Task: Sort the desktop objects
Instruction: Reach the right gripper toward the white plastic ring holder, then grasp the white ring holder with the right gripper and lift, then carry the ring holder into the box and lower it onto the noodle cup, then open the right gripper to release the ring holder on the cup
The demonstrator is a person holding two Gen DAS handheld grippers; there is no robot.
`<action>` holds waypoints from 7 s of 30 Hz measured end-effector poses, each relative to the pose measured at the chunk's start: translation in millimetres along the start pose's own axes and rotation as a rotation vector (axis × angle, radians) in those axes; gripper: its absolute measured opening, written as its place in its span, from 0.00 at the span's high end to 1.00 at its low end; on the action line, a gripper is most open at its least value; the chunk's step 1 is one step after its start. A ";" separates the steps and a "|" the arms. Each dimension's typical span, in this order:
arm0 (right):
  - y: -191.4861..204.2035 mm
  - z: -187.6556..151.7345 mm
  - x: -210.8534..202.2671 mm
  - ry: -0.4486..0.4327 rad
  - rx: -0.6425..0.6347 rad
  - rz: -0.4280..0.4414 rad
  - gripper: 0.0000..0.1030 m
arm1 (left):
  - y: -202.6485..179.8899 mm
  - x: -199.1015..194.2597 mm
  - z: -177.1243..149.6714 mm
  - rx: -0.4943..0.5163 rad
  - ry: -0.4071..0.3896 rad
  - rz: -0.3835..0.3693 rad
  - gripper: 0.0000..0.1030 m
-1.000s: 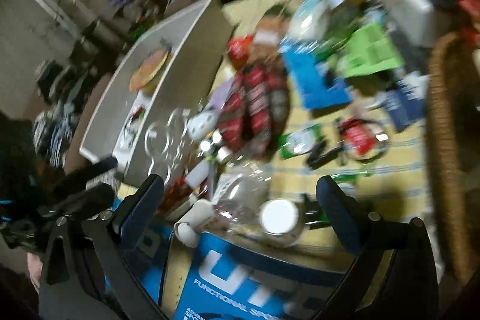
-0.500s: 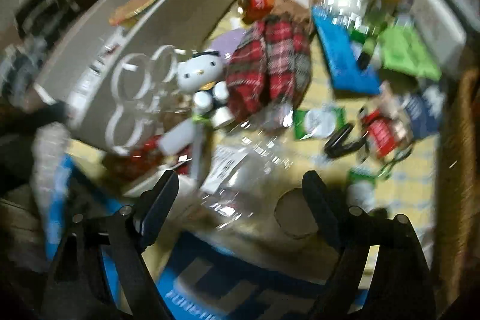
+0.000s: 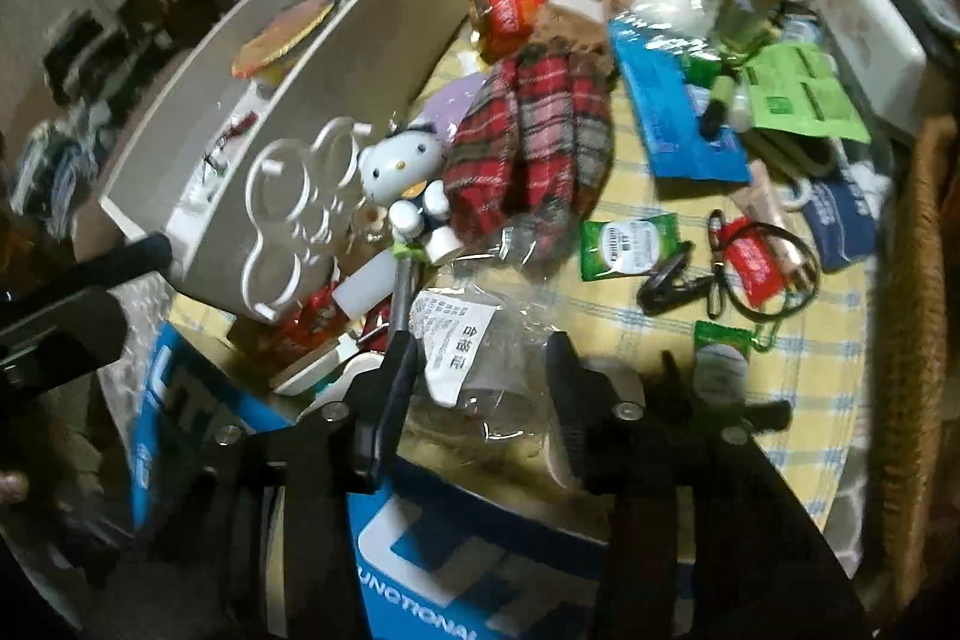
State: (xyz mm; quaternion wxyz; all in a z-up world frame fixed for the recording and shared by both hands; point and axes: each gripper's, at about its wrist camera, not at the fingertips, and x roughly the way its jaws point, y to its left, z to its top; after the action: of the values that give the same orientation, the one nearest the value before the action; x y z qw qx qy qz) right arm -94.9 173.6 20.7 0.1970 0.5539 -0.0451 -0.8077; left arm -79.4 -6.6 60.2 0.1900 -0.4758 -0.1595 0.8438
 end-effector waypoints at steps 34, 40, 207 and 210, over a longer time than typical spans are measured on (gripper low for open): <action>11.4 56.6 28.4 -0.097 0.173 0.288 0.62 | 43.3 -26.0 14.0 -0.176 -0.083 -0.122 0.00; 41.5 45.9 39.2 -0.025 0.180 0.447 0.67 | 40.0 -27.9 11.4 -0.167 -0.088 -0.129 0.00; 144.3 284.1 205.9 0.110 0.355 0.452 0.50 | 301.4 2.8 176.9 -0.619 -0.168 -0.357 0.05; 155.9 286.3 217.7 0.112 0.357 0.464 0.50 | 299.6 8.8 173.9 -0.605 -0.138 -0.324 0.05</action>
State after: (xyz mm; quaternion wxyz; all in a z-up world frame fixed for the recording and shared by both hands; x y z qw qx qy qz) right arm -381.5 -91.4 -15.3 0.2782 0.5983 -0.3010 -0.6885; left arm -284.4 -280.6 5.2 0.1608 -0.4208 -0.4882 0.7475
